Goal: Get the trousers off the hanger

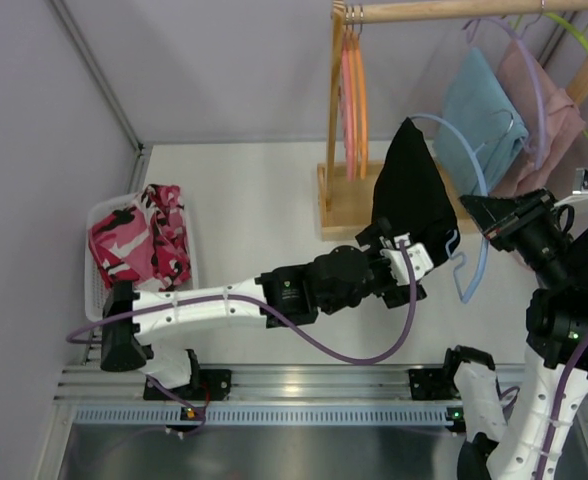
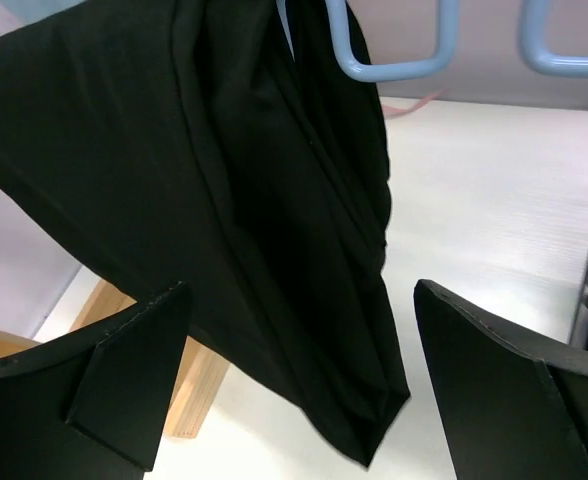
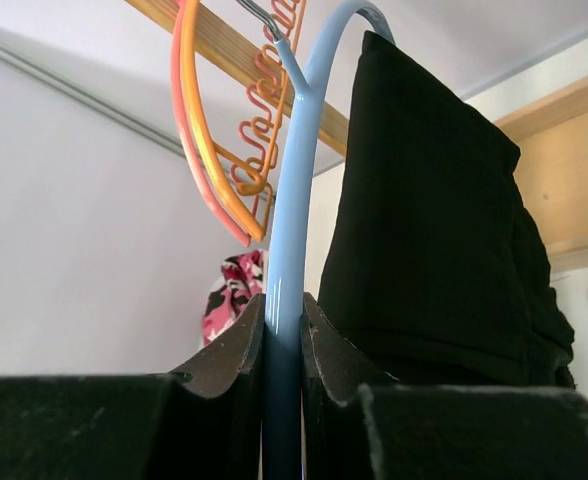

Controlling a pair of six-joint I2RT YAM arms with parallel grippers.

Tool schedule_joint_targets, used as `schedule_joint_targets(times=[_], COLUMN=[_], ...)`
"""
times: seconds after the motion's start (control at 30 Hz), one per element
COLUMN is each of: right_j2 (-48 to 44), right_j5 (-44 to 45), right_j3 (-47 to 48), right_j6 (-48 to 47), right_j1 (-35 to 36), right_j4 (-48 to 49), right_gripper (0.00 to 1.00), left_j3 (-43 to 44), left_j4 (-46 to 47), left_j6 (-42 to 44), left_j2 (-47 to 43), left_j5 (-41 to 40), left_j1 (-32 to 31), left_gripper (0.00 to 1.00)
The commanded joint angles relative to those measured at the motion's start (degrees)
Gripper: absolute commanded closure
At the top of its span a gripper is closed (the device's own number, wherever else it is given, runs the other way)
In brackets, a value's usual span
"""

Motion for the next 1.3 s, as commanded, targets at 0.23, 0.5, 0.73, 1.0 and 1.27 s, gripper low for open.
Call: schedule_joint_targets(times=[0.23,0.5,0.73,1.0,1.27], right_j2=[-1.4,-2.9,-3.1,-3.5,-3.2], right_j5=[-6.5,-8.0,-8.2,-9.2,-10.4], right_j3=[-4.9,-8.2,-6.7,-7.7,-6.4], right_j6=[16.3,21.8,23.2,26.3,28.1], right_j1=[-0.7,-0.7,-0.7,-0.7,-0.7], right_j4=[11.0,16.2,16.6,20.9,23.6], right_gripper=[1.00,1.00,1.00,1.00,1.00], left_j3=[3.4,4.5,4.4,5.2,10.7], left_j4=[13.6,15.7,15.7,12.6,11.0], left_j6=[3.9,7.8,4.8,-0.1,-1.8], left_j2=[2.3,3.7,2.8,2.0,7.6], left_j5=[-8.7,-11.0,-7.6,2.1,-2.8], left_j1=[-0.2,-0.1,0.3,0.2,-0.1], left_gripper=[0.02,0.02,0.02,0.02,0.03])
